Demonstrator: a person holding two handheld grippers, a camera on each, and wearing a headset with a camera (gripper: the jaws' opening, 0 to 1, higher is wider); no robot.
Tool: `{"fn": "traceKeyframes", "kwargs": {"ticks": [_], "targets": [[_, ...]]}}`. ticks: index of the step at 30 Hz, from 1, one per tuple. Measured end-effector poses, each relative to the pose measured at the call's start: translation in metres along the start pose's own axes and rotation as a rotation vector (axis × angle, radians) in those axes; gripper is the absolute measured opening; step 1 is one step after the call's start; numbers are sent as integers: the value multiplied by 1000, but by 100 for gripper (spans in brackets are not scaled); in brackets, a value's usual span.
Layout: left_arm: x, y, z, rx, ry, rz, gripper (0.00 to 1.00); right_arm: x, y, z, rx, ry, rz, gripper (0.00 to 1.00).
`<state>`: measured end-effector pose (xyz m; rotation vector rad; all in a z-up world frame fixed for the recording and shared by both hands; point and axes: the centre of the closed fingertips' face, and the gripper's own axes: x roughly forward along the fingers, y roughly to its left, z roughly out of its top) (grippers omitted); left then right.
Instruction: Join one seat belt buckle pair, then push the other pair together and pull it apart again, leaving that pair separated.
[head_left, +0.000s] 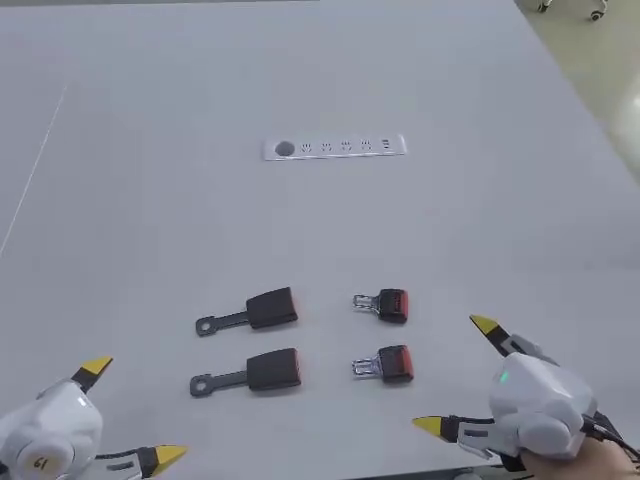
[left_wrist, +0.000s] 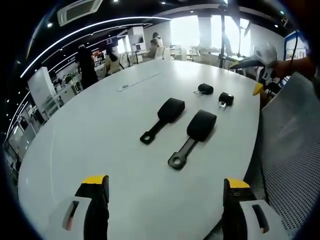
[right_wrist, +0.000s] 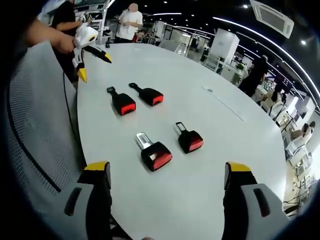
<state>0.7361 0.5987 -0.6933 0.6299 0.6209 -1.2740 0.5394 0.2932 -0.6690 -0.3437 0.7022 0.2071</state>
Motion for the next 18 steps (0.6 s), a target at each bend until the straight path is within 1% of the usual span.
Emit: {"fn": "traceKeyframes", "kwargs": {"ticks": [3,6,9,12,14,15,18], "targets": [[0,1,0,-13,-2,1,95,1,0,0,-1,1,2,94],[1,1,-2,-1,9,0,95,2,1,0,-4,5,7,93],[3,-2,-2,13,17,-8,95,3,2,-1,-17,13,16,91],[5,-3,-2,22,22,-15,94,6,3,-5,-37,45,32,88],[7,-4,-1,32,28,-22,94,7,5,-12,-37,85,51,81],[8,-5,-1,36,31,-25,93,9,6,-11,-40,89,58,79],[14,-8,0,52,44,-47,90,11,6,-10,-56,87,63,79]]}}
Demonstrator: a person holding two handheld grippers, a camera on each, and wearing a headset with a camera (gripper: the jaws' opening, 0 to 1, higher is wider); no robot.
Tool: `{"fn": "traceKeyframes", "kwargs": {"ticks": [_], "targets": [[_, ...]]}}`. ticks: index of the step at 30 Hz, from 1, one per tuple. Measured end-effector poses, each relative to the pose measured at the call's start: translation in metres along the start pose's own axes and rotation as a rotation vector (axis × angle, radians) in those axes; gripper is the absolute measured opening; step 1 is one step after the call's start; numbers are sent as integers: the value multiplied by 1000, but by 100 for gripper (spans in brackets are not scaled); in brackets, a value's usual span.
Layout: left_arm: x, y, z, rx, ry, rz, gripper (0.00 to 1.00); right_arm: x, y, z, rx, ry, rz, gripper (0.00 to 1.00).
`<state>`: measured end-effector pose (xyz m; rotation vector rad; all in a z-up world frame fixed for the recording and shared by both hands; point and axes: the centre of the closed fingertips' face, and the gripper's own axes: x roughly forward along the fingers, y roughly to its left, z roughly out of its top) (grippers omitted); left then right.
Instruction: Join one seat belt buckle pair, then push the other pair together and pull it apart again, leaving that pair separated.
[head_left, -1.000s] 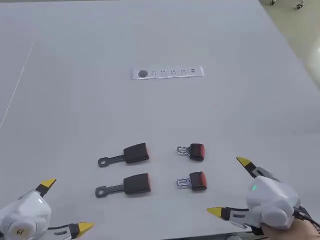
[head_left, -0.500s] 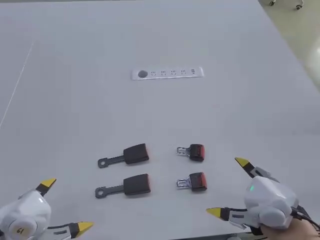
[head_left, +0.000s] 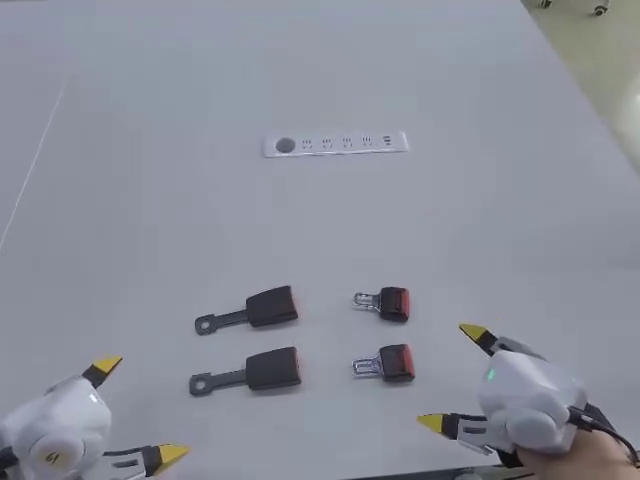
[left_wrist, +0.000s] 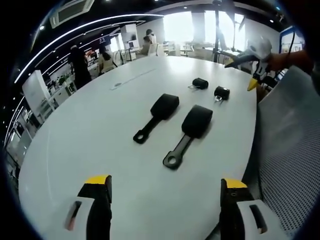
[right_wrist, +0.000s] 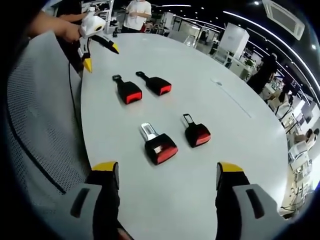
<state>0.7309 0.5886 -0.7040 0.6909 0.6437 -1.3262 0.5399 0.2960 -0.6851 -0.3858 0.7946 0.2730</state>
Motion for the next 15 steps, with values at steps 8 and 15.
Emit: {"fn": "traceKeyframes", "kwargs": {"ticks": [8,15], "targets": [[10,-2,13,43,4,-42,86,7,2,4,-33,2,42,70],[20,-9,24,81,18,-94,80,15,2,10,-76,3,80,61]]}}
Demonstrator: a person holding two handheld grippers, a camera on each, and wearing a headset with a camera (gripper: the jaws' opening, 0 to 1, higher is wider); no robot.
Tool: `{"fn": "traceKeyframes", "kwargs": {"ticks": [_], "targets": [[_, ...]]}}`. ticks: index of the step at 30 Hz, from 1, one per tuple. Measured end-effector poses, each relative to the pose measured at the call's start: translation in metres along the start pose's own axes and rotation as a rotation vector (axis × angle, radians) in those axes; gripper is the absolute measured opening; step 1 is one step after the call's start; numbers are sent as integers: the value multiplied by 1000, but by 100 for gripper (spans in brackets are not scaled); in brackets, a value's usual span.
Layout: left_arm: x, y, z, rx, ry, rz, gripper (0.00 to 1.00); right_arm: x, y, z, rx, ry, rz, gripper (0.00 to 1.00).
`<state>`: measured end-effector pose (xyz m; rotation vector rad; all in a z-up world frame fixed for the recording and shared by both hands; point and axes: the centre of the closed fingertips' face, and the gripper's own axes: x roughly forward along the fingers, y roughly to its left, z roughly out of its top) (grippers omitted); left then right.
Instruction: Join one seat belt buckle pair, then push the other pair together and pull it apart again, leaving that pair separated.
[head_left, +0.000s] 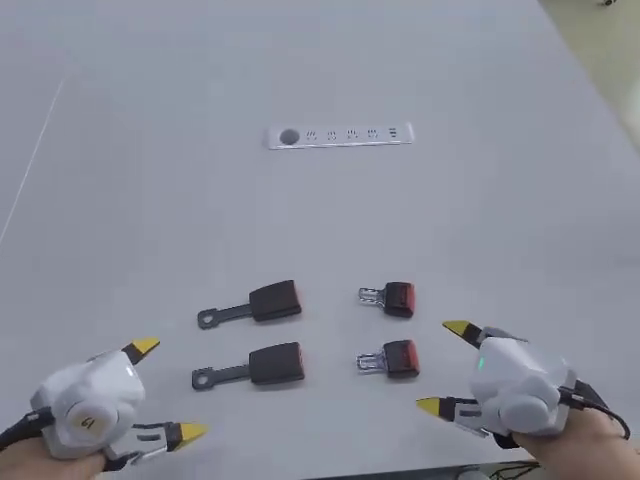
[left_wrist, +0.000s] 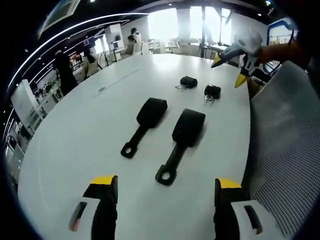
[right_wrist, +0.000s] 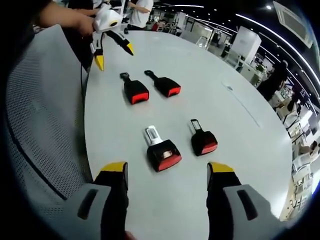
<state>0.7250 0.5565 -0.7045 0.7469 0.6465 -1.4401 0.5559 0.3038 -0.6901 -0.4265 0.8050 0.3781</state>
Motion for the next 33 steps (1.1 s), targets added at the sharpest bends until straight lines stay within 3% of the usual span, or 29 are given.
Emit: {"fn": "traceKeyframes", "kwargs": {"ticks": [3,7,13,23,33], "targets": [[9,-7,5,36,15,-29,78,5,1,1,-13,4,21,59],[20,-6,7,56,41,-28,77,9,2,2,-42,-7,44,55],[34,-17,15,105,66,-83,73,17,3,-2,-51,15,76,52],[59,-24,32,159,77,-119,68,33,5,-4,-109,53,132,45],[71,-27,42,213,91,-161,64,46,3,-11,-166,97,184,43]]}}
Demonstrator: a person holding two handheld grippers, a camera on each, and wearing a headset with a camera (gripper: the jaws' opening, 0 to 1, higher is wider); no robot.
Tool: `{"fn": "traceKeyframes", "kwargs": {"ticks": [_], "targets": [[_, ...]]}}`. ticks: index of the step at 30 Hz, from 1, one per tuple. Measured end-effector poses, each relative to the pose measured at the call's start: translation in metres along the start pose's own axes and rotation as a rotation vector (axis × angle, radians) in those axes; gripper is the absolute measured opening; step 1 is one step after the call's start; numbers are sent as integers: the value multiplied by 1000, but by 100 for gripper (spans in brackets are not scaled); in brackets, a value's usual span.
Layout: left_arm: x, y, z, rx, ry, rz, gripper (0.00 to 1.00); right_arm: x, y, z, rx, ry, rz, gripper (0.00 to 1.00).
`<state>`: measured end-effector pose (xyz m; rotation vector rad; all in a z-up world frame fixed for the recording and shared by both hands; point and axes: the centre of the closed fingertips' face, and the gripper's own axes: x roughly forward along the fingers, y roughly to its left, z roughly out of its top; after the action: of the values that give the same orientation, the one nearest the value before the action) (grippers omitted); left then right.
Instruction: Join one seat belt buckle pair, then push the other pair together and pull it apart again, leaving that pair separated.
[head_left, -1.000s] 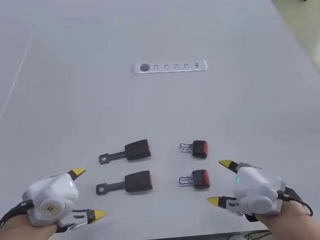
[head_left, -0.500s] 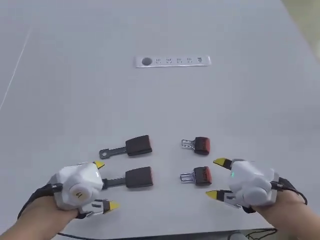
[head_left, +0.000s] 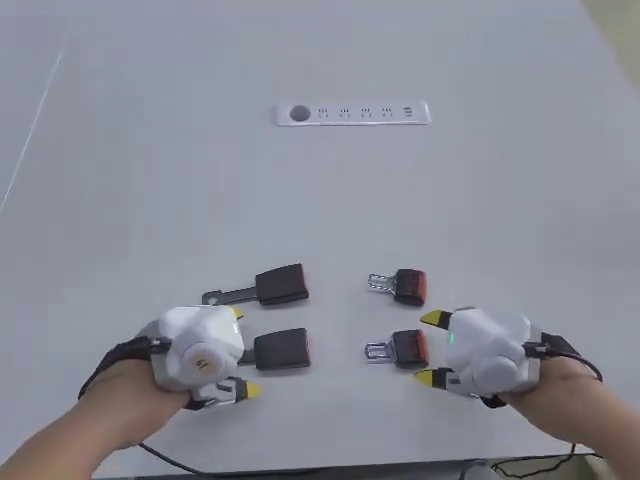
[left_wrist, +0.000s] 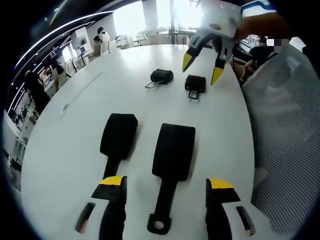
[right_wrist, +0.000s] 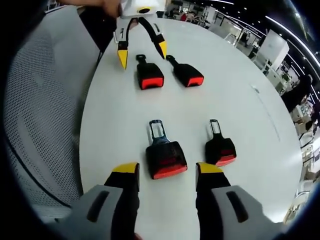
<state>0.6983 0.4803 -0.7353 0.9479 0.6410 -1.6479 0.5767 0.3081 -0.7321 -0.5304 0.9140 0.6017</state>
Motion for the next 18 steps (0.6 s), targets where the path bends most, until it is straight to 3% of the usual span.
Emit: {"fn": "traceKeyframes", "kwargs": {"ticks": [10,18], "targets": [[11,-9,5,42,9,-63,59,9,3,-3,-33,25,63,40],[22,-2,11,62,13,-84,55,17,2,-4,-45,28,103,37]]}}
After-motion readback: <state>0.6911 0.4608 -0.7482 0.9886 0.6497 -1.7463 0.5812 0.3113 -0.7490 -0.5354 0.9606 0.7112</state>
